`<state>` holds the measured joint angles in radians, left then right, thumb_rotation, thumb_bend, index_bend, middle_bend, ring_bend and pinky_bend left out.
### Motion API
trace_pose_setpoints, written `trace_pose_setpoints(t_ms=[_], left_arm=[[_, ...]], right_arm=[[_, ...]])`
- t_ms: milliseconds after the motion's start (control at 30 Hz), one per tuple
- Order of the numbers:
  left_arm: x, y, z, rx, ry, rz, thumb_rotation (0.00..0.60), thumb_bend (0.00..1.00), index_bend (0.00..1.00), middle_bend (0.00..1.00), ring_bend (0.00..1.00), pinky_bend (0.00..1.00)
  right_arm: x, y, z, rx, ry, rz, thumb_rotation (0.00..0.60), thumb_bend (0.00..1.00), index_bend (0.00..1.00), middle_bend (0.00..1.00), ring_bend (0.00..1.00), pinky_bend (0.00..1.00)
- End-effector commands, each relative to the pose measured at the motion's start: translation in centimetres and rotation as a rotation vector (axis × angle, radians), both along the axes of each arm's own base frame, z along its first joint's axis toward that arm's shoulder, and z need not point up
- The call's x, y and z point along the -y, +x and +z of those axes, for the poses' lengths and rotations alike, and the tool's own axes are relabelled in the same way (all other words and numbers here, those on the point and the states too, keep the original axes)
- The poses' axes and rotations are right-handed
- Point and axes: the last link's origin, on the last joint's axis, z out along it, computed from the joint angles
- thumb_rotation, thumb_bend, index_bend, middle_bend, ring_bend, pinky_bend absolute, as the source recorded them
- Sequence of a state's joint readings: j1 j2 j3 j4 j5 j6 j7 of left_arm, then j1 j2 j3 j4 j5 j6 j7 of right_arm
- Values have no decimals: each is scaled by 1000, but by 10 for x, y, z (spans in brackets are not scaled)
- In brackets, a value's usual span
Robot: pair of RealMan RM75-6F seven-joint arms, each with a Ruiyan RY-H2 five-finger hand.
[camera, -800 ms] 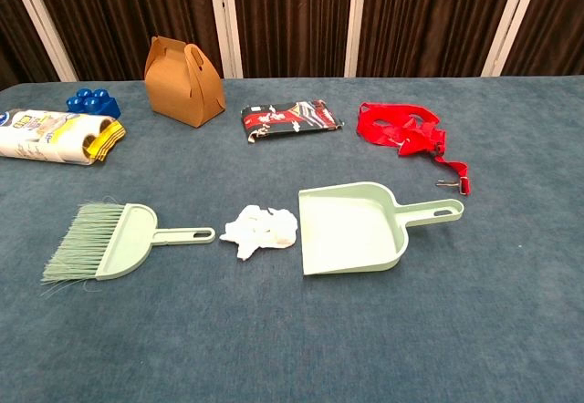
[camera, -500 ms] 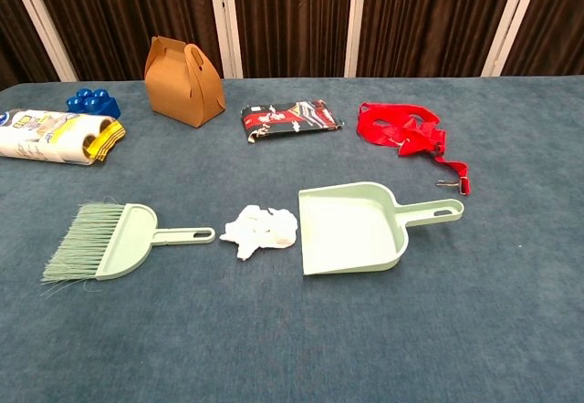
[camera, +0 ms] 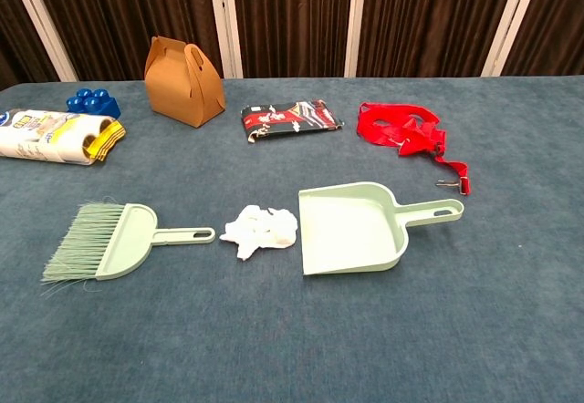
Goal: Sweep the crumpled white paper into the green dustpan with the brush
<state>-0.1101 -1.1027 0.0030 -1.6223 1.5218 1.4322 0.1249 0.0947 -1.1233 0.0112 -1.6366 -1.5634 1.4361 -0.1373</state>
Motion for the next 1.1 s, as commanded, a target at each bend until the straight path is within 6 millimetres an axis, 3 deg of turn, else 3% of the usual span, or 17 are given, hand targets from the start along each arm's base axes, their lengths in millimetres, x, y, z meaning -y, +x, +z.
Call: trace_pose_setpoints(t_ms=[33, 67, 167, 333, 433, 633, 1033, 1100], left_arm=[[0, 0, 1, 7, 9, 2, 600, 0, 0, 0, 0, 0], [0, 0, 1, 7, 11, 1, 600, 0, 0, 0, 0, 0], [0, 1, 1, 6, 7, 0, 600, 0, 0, 0, 0, 0], [0, 3, -1, 4, 11, -10, 600, 0, 0, 0, 0, 0], [0, 3, -1, 1, 12, -12, 600, 0, 0, 0, 0, 0], [0, 2, -1, -3, 13, -6, 600, 0, 0, 0, 0, 0], [0, 1, -1, -6, 1, -1, 600, 0, 0, 0, 0, 0], [0, 2, -1, -8, 1, -5, 600, 0, 0, 0, 0, 0]], right_arm=[[6, 4, -3, 20, 3, 7, 600, 352, 0, 29, 27, 57], [9, 7, -5, 29, 5, 13, 600, 353, 0, 108, 100, 146], [22, 17, -10, 48, 4, 42, 600, 352, 23, 469, 438, 478], [43, 41, -35, 61, 50, 75, 600, 352, 250, 758, 722, 747], [51, 57, -50, 57, 83, 89, 600, 353, 315, 810, 774, 790], [63, 83, -79, 34, 132, 116, 600, 352, 318, 831, 790, 797], [75, 105, -124, 23, 172, 89, 600, 353, 344, 844, 803, 804], [77, 117, -135, 22, 179, 101, 600, 353, 344, 844, 803, 804]])
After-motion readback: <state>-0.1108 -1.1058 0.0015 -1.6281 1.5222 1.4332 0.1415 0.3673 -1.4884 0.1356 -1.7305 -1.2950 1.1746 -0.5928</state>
